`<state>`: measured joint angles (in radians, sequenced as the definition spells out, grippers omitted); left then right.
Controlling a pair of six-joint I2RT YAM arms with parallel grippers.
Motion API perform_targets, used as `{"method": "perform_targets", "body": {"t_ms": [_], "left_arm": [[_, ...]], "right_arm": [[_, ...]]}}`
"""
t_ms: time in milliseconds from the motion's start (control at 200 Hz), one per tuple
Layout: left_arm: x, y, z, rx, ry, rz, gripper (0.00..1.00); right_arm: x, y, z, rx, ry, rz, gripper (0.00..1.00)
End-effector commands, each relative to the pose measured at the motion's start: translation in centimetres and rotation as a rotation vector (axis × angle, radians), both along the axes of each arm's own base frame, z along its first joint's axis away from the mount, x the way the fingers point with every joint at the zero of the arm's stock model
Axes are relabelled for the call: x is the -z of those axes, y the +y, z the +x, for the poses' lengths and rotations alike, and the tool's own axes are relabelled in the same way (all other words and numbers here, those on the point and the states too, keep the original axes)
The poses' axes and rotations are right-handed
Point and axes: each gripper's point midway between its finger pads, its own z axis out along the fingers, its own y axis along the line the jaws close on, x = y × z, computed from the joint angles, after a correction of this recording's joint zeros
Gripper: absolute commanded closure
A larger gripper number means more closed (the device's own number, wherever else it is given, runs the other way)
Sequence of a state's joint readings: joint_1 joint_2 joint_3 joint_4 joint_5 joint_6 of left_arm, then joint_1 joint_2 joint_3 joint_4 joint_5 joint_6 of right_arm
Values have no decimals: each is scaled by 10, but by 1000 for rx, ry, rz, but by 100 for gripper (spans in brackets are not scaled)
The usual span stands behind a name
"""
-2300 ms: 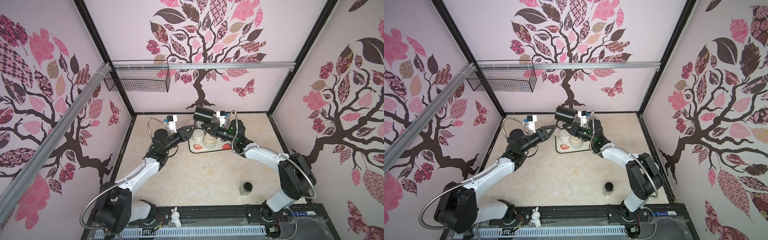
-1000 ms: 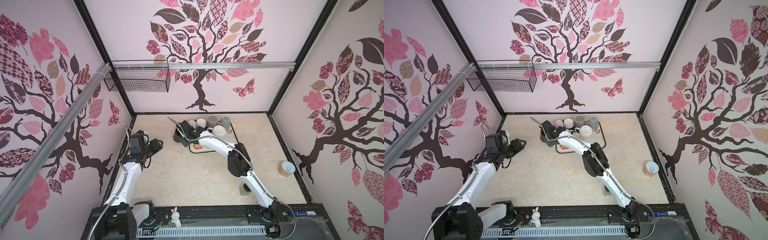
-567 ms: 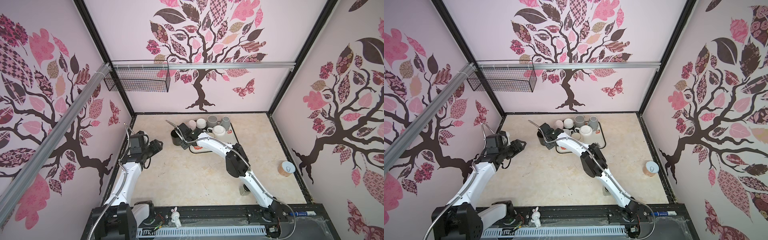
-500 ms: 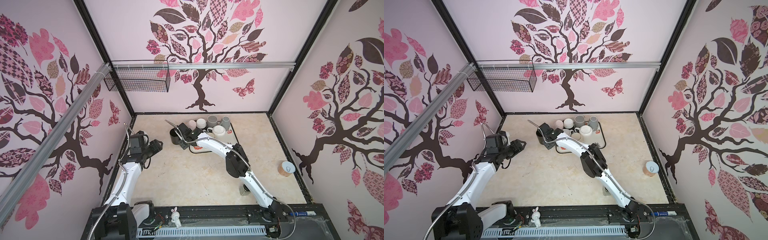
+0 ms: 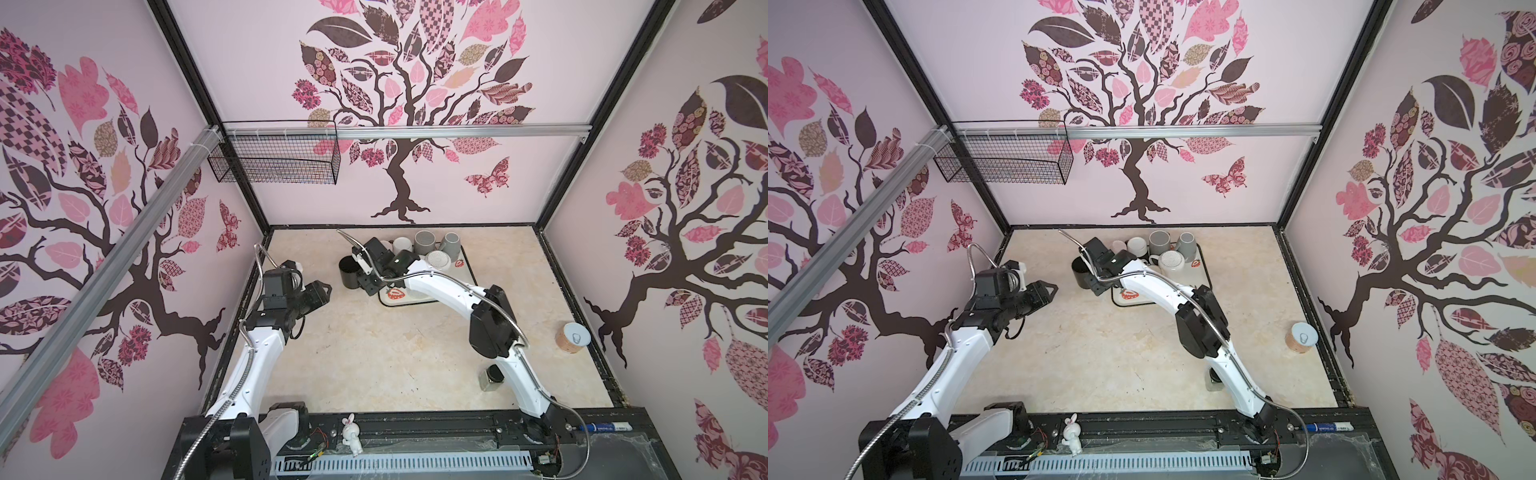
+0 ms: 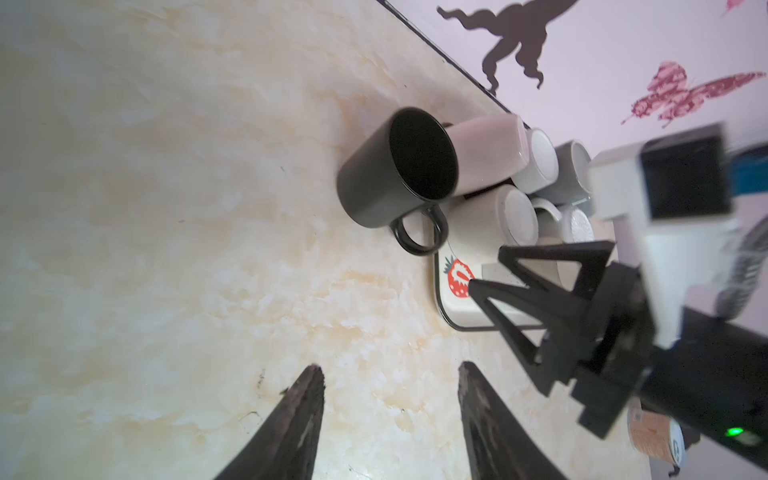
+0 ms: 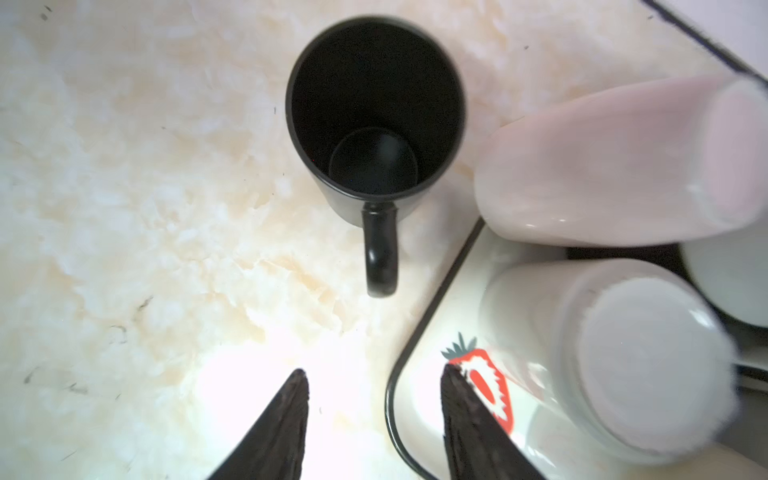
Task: Turn the mug right side up
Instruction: 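Move both grippers over the upside-down cream mug on the tray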
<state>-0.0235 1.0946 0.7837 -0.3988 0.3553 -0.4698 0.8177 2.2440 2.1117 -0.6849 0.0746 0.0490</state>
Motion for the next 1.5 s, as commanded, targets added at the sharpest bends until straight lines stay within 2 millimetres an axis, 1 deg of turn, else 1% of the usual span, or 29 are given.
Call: {"method": "perform_targets", "body": {"t_ms": [0, 20, 25, 40, 65, 70, 75, 125, 130, 170, 175, 220, 250, 285, 370, 410, 465, 575, 700, 775, 795, 890, 995, 1155, 1330, 1405, 1495], "left_arm": [[-29, -35, 1, 114, -79, 1, 47], [-28, -42, 0, 129, -78, -7, 48], [-28, -44, -1, 134, -81, -8, 48], [-29, -50, -1, 145, -86, -13, 48], [-28, -59, -3, 165, -87, -21, 49], [-28, -60, -3, 168, -90, -23, 49], [-28, -62, -3, 173, -92, -23, 49], [-27, -81, -5, 218, -103, -32, 49], [-26, -83, -5, 222, -104, -31, 49], [-24, -97, -7, 256, -105, -30, 50], [-23, -99, -7, 262, -104, -30, 50], [-19, -116, -9, 309, -99, -30, 51], [-16, -126, -10, 342, -90, -35, 51], [-13, -138, -11, 377, -78, -42, 52], [-7, -157, -9, 427, -43, -44, 53], [-5, -163, -7, 440, -40, -37, 53], [0, -169, -3, 452, -32, -26, 53], [4, -177, 10, 453, -17, -18, 53], [5, -185, 29, 446, -30, -13, 53], [11, -190, 42, 433, -26, -15, 54], [11, -192, 44, 433, -30, -20, 54], [22, -202, 57, 425, -11, -41, 56], [33, -217, 65, 436, 7, -43, 57], [47, -244, 73, 463, 21, -31, 58], [54, -265, 80, 468, 6, -30, 58], [56, -276, 77, 489, 4, -31, 59], [52, -293, 71, 514, -13, -29, 59]], "right_arm": [[-52, -46, 16, 88, -37, 68, 41], [-47, -56, 19, 106, -34, 53, 40], [-45, -61, 20, 117, -31, 46, 40], [-42, -65, 21, 126, -29, 40, 39], [-36, -80, 25, 154, -20, 25, 38], [-36, -80, 25, 154, -20, 25, 38], [-33, -85, 26, 162, -16, 20, 38], [-24, -104, 30, 202, 3, 12, 36], [-21, -108, 31, 210, 9, 10, 36], [-13, -121, 33, 236, 21, 11, 35], [-15, -122, 35, 238, 16, 18, 35], [-4, -137, 37, 264, 36, 35, 35], [0, -143, 39, 272, 46, 50, 35], [11, -152, 39, 282, 74, 60, 36], [27, -171, 40, 316, 104, 43, 36], [33, -178, 39, 324, 108, 28, 36], [39, -183, 36, 322, 114, 13, 37], [43, -190, 29, 311, 116, -6, 40], [43, -196, 21, 294, 114, -4, 48], [41, -202, 20, 291, 109, -10, 51], [40, -203, 20, 291, 107, -10, 51], [34, -215, 24, 308, 100, -5, 51], [27, -226, 28, 321, 95, 11, 50], [18, -239, 30, 343, 82, 20, 48], [-1, -242, 20, 358, 57, 80, 46], [-9, -245, 17, 371, 41, 107, 45], [-17, -251, 15, 391, 23, 135, 43]]}}
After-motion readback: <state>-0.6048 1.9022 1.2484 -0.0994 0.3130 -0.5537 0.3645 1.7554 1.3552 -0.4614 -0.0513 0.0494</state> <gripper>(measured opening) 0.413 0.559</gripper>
